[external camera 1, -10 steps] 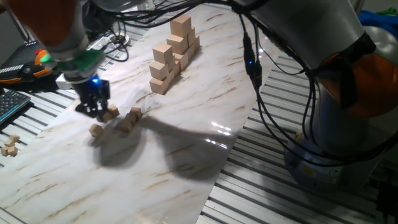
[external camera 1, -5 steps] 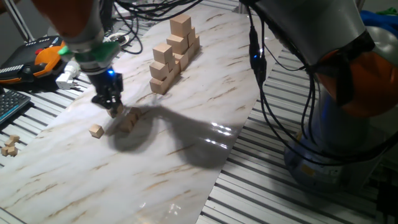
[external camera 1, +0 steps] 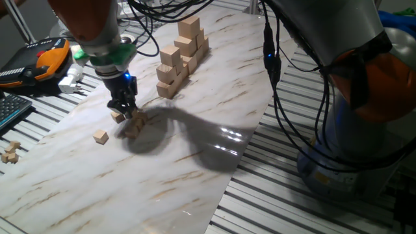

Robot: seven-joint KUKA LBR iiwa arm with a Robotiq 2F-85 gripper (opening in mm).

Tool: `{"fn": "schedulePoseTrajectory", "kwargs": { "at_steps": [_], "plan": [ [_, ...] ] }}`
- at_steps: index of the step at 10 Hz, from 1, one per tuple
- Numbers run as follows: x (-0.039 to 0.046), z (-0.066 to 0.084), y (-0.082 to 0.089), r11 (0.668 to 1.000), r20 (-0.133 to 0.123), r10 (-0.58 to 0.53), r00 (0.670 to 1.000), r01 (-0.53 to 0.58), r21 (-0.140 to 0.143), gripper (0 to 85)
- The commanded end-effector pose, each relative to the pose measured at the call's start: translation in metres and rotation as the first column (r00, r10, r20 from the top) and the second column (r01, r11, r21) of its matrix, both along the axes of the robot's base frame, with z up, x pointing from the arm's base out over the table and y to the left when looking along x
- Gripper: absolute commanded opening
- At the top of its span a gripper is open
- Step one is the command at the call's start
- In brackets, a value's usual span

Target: Stack the blocks into a pyramid shape

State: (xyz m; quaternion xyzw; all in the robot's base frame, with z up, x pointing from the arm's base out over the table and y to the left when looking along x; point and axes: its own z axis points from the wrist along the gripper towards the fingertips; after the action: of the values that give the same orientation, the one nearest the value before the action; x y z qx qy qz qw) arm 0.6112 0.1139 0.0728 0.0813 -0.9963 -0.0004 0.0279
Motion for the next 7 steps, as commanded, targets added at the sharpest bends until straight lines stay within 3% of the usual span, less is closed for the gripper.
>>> {"fn": "schedulePoseTrajectory", "kwargs": {
  "at_steps": [1, 5, 7],
  "plan": [
    [-0.0012, -0.002, -0.002, 1.0, -0.005, 0.005, 1.0, -0.005, 0.002, 0.0],
    [0.0053, -0.005, 0.011, 0.999, -0.014, 0.036, 0.999, -0.035, 0.021, 0.0],
    [0.0061, -0.006, 0.015, 0.998, -0.047, 0.042, 0.998, -0.04, 0.04, 0.0]
  ]
}}
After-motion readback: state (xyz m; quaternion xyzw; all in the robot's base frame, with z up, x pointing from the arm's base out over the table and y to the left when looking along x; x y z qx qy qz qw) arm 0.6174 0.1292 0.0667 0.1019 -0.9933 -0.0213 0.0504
